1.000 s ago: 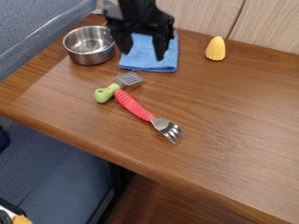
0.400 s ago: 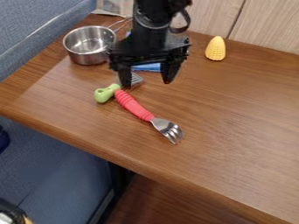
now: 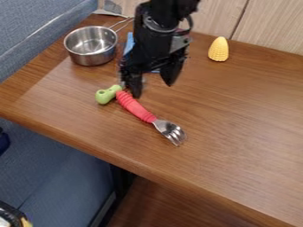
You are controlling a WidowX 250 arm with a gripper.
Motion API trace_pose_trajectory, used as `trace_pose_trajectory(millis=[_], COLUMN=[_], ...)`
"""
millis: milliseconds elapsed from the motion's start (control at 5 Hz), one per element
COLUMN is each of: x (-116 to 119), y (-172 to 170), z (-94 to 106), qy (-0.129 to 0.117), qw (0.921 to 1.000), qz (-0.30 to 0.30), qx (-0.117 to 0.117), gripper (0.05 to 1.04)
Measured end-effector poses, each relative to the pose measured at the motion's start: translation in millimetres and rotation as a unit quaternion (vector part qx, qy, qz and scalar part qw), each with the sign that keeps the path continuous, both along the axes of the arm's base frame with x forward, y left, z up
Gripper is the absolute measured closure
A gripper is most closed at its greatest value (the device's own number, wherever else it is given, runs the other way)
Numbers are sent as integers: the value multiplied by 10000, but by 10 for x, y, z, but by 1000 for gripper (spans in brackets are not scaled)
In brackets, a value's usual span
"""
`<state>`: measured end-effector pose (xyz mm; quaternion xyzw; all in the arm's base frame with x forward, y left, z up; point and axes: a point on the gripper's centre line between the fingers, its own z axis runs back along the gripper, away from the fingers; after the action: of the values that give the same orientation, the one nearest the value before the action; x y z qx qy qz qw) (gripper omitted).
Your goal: Move the red fork in the middle of the table vertically
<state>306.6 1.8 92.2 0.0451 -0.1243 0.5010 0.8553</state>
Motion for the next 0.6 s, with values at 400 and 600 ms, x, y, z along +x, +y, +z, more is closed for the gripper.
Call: trace_pose_trajectory(millis=[400, 600], x=[-62, -82], y=[98, 127], z=[-238, -426], qy=[-202, -150], qw=[9990, 9983], qz=[334, 434], qx=[-215, -366], gripper=[83, 83])
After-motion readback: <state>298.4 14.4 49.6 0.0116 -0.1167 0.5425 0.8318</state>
